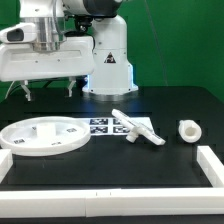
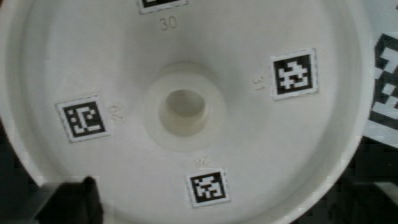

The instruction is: Assemble round table

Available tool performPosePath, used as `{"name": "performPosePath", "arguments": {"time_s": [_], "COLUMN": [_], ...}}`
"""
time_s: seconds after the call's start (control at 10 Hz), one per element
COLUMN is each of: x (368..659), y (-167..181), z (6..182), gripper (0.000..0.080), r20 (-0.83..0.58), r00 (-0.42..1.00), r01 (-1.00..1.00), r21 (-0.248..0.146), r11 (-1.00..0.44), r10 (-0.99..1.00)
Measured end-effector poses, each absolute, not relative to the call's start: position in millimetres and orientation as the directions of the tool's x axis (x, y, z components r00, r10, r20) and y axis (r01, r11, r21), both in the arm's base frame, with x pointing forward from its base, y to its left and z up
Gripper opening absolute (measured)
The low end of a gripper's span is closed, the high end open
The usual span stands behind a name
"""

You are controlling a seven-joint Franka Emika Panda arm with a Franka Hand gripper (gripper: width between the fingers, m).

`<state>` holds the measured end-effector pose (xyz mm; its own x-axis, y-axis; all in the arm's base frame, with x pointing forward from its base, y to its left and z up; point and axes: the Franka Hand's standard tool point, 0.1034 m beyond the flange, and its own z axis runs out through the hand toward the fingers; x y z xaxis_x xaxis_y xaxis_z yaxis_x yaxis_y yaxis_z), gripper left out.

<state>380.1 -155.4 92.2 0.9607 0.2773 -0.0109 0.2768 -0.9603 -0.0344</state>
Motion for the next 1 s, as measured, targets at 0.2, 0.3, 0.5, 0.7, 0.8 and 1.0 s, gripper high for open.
{"name": "performPosePath", "arguments": {"time_s": [0.2, 0.3, 0.5, 0.7, 0.8, 1.0], "x": [408.9, 419.4, 436.9, 434.0, 434.0, 429.9], "y": [-166.6, -169.7, -188.1, -187.9, -188.2, -191.3], "z": [101.6, 104.3, 105.6, 103.4, 103.3, 94.0], "gripper": [0.0648, 0.0648, 0.0648, 0.0648, 0.0648, 0.0648], "r20": [-0.073, -0.104, -0.112, -0.105, -0.106, -0.109], "r00": [0.976, 0.977, 0.969, 0.971, 0.971, 0.971], "r01": [0.2, 0.179, 0.212, 0.21, 0.21, 0.207], "r21": [-0.078, -0.09, -0.08, -0.07, -0.07, -0.043], "r11": [-0.977, -0.98, -0.974, -0.975, -0.975, -0.977], "r10": [0.206, 0.188, 0.22, 0.217, 0.216, 0.211]}}
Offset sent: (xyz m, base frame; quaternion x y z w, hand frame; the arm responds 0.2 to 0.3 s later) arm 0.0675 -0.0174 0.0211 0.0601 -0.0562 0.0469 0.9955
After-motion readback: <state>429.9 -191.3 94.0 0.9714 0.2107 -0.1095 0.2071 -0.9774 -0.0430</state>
